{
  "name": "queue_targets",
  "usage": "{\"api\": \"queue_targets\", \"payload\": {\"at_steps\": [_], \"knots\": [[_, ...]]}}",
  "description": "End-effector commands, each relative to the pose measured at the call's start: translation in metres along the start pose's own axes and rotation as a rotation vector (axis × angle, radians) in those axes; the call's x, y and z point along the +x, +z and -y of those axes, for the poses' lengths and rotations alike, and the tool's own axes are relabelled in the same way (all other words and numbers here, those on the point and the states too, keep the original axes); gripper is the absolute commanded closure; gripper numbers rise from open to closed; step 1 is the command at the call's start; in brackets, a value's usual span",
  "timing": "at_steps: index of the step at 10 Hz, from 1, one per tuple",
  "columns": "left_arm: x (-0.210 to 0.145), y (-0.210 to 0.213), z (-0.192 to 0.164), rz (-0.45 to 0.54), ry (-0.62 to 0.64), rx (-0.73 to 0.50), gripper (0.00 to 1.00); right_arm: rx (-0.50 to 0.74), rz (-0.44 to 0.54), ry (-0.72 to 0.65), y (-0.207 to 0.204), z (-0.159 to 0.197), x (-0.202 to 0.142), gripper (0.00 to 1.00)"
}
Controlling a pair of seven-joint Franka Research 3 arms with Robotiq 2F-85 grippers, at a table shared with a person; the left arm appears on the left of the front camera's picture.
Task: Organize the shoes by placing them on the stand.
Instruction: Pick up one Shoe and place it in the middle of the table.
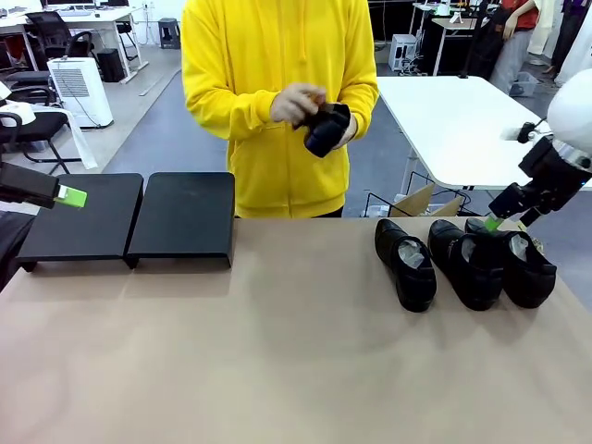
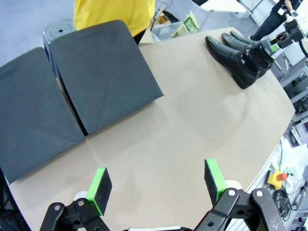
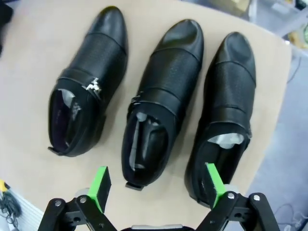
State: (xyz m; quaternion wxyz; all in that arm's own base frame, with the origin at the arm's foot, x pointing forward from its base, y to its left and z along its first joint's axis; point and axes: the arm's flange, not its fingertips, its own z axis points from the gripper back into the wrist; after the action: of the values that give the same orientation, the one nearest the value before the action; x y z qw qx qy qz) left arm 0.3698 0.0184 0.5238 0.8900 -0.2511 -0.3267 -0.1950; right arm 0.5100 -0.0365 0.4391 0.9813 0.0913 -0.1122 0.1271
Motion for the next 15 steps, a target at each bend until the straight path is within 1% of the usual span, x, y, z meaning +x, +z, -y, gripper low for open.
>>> {"api": "queue_targets", "payload": {"at_steps": [1, 2, 3, 6, 9, 13, 15], "knots": [[0.0, 0.001, -0.001, 0.009, -0.015, -0.021, 0.0, -0.033, -0.014, 0.015, 0.012, -0.003, 0.008, 0.19], [0.0, 0.001, -0.001, 0.009, -0.015, -0.021, 0.0, -0.06, -0.004, 0.008, 0.012, -0.003, 0.007, 0.38], [0.0, 0.001, -0.001, 0.009, -0.015, -0.021, 0.0, -0.103, -0.002, -0.049, 0.011, -0.004, 0.008, 0.42], [0.0, 0.001, -0.001, 0.009, -0.015, -0.021, 0.0, -0.163, -0.027, -0.079, -0.013, -0.012, 0.009, 0.42], [0.0, 0.001, -0.001, 0.009, -0.015, -0.021, 0.0, -0.139, -0.047, -0.111, -0.04, -0.015, 0.013, 0.42], [0.0, 0.001, -0.001, 0.009, -0.015, -0.021, 0.0, -0.138, -0.119, -0.148, -0.074, -0.011, 0.016, 0.42], [0.0, 0.001, -0.001, 0.009, -0.015, -0.021, 0.0, -0.138, -0.14, -0.158, -0.09, -0.008, 0.017, 0.42]]}}
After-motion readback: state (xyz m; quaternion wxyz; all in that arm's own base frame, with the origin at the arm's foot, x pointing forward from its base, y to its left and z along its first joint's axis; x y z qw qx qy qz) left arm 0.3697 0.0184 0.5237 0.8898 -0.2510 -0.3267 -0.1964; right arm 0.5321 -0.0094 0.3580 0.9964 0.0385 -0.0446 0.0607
